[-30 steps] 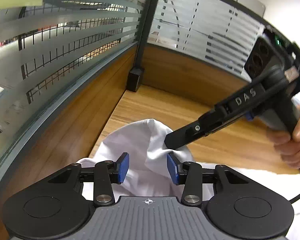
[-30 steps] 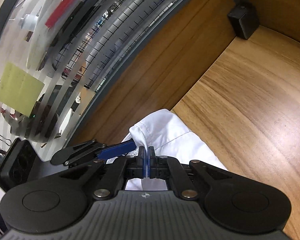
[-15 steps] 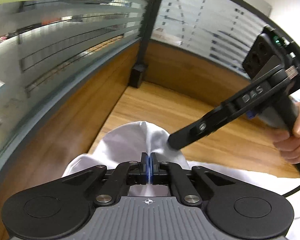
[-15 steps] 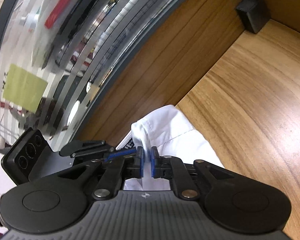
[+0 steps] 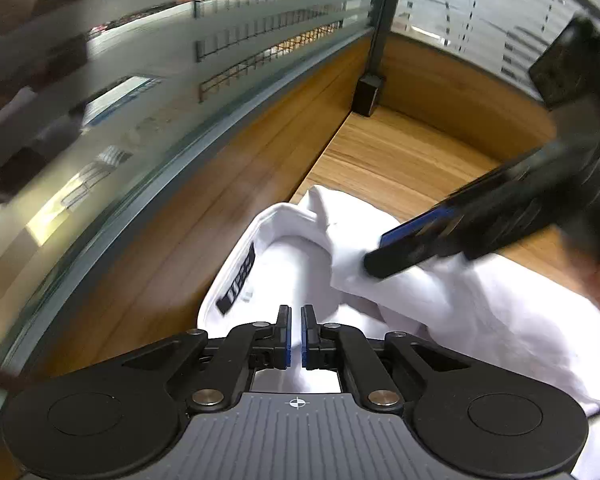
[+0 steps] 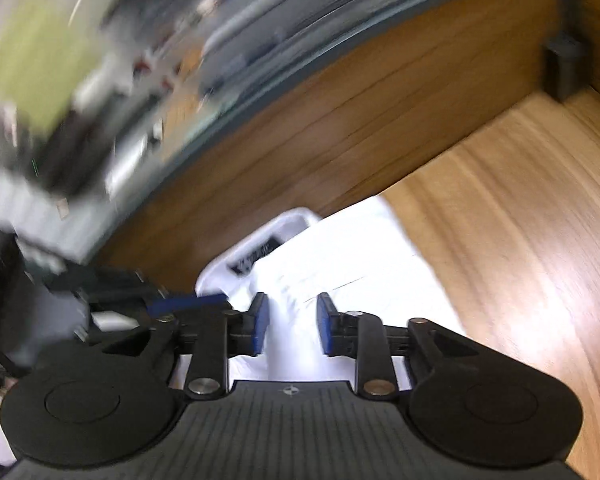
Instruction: Fold clothes
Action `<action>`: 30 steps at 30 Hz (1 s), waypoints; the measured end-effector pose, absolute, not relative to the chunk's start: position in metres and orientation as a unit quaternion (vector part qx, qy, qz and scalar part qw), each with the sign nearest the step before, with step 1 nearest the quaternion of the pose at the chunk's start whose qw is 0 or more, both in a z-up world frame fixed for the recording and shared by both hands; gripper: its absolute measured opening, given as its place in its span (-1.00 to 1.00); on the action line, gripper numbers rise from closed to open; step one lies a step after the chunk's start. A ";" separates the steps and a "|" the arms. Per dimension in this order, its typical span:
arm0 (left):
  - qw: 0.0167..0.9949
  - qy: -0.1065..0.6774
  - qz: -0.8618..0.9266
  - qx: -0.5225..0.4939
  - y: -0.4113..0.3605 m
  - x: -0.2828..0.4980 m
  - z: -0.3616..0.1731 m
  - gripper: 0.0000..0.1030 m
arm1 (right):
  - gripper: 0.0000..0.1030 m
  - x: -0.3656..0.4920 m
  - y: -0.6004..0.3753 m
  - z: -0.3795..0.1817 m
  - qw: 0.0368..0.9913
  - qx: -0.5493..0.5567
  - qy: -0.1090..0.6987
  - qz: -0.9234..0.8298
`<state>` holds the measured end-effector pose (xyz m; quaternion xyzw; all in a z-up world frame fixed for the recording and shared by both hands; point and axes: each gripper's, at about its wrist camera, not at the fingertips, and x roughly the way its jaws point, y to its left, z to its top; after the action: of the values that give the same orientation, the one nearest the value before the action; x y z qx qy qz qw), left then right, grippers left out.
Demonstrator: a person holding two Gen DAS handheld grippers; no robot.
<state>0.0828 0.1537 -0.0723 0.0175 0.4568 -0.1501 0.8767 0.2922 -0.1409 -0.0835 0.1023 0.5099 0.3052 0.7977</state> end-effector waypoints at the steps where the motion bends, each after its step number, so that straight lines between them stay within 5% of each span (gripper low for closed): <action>1: 0.877 0.457 -0.149 0.017 0.155 0.078 -0.071 -0.72 | -0.21 0.290 -0.128 -0.086 0.806 0.061 0.507 0.300; 6: 0.882 0.451 -0.137 0.031 0.161 0.044 -0.067 -0.29 | -0.19 0.274 -0.093 -0.086 0.829 -0.060 0.479 0.283; 13: 0.884 0.434 -0.161 0.063 0.149 0.031 -0.073 -0.31 | -0.16 0.233 -0.115 -0.051 0.862 -0.035 0.428 0.268; 18: 0.890 0.408 -0.201 0.045 0.134 0.047 -0.072 -0.63 | -0.63 0.212 -0.130 -0.065 0.864 -0.004 0.451 0.223; 28: 0.876 0.418 -0.221 0.099 0.087 0.098 -0.100 -0.65 | -0.56 0.174 -0.137 -0.089 0.859 0.028 0.482 0.170; 30: 0.871 0.431 -0.205 0.111 0.091 0.102 -0.110 -0.65 | -0.37 0.160 -0.144 -0.079 0.872 0.023 0.463 0.153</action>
<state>0.1015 0.0911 -0.1098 0.1111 0.4315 -0.2050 0.8715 0.1596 -0.1440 -0.0789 0.0234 0.4634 0.1534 0.8725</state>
